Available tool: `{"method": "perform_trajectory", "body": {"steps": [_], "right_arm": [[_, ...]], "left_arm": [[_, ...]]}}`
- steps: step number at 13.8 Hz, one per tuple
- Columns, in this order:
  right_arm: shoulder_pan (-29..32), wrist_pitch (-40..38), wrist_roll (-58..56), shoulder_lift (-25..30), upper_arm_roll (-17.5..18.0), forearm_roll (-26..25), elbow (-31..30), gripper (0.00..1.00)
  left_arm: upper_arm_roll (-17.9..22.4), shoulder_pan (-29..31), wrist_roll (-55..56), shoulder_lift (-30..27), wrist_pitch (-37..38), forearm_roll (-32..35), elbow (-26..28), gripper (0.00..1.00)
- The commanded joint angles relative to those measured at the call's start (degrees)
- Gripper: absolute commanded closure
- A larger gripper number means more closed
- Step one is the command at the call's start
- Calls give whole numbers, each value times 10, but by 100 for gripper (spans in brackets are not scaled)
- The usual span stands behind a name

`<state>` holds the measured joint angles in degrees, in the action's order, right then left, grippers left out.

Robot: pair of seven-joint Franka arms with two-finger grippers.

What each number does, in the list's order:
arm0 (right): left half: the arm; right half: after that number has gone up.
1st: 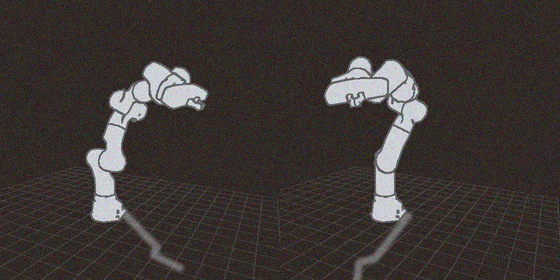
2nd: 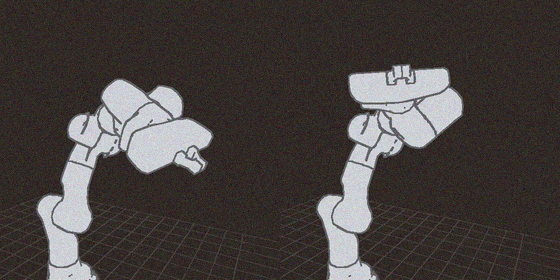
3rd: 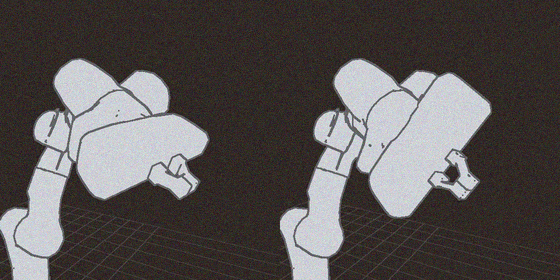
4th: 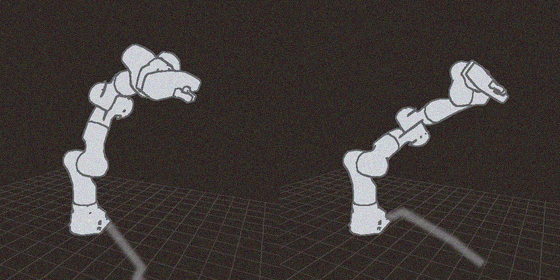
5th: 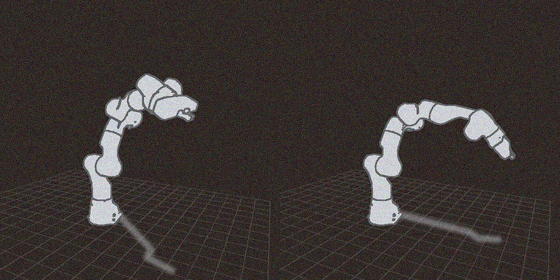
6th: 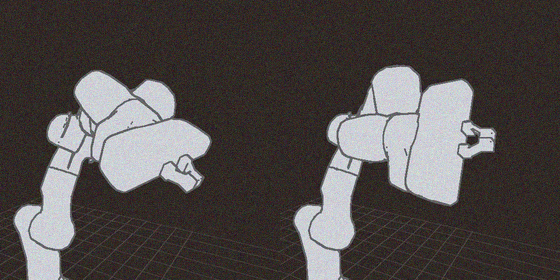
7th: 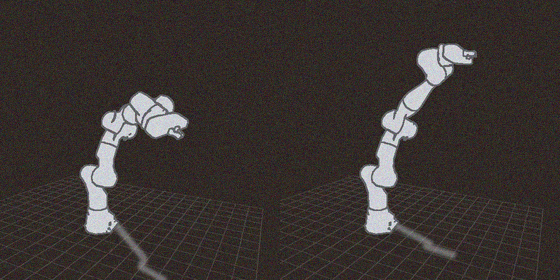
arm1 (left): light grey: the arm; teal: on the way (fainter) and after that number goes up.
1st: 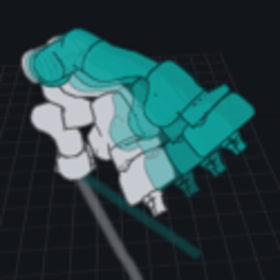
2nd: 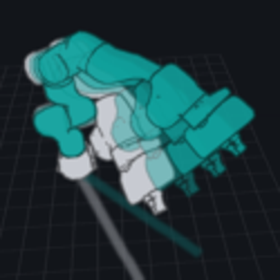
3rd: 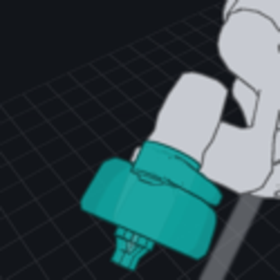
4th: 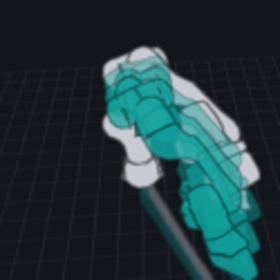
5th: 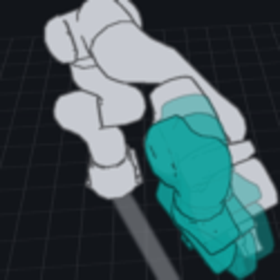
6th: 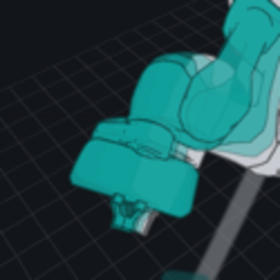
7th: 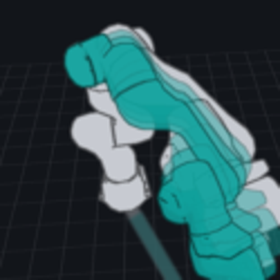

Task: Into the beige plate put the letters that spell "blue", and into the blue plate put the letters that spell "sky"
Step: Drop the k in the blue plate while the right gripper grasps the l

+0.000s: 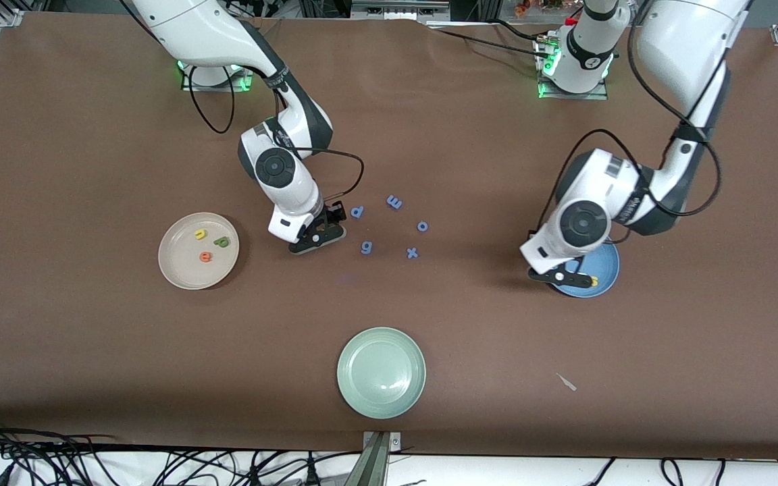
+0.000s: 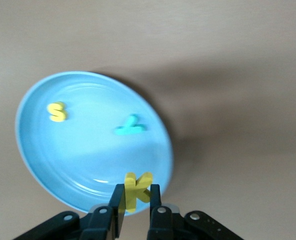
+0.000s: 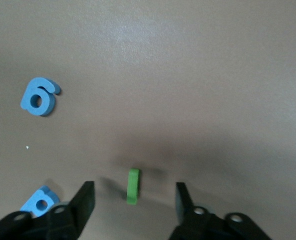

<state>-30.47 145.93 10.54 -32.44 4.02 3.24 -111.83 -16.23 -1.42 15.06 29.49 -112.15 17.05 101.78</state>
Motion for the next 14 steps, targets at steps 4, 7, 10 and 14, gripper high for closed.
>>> {"method": "perform_trajectory", "body": {"steps": [4, 7, 10, 14], "right_arm": [[-8, 19, 5, -5, -4, 3, -8, 65], [-8, 23, 5, -5, -4, 3, -12, 80], [-3, 2, -12, 17, -10, 3, -9, 92], [-1, -195, -160, 50, -96, 5, 63, 92]], "left_arm": [[-7, 6, -19, -38, 16, 7, -8, 0], [-8, 7, -20, -57, 80, 1, -53, 0], [-6, 8, -20, -63, 144, -17, -153, 0], [-6, 20, -20, -89, 204, -61, -233, 0]]}}
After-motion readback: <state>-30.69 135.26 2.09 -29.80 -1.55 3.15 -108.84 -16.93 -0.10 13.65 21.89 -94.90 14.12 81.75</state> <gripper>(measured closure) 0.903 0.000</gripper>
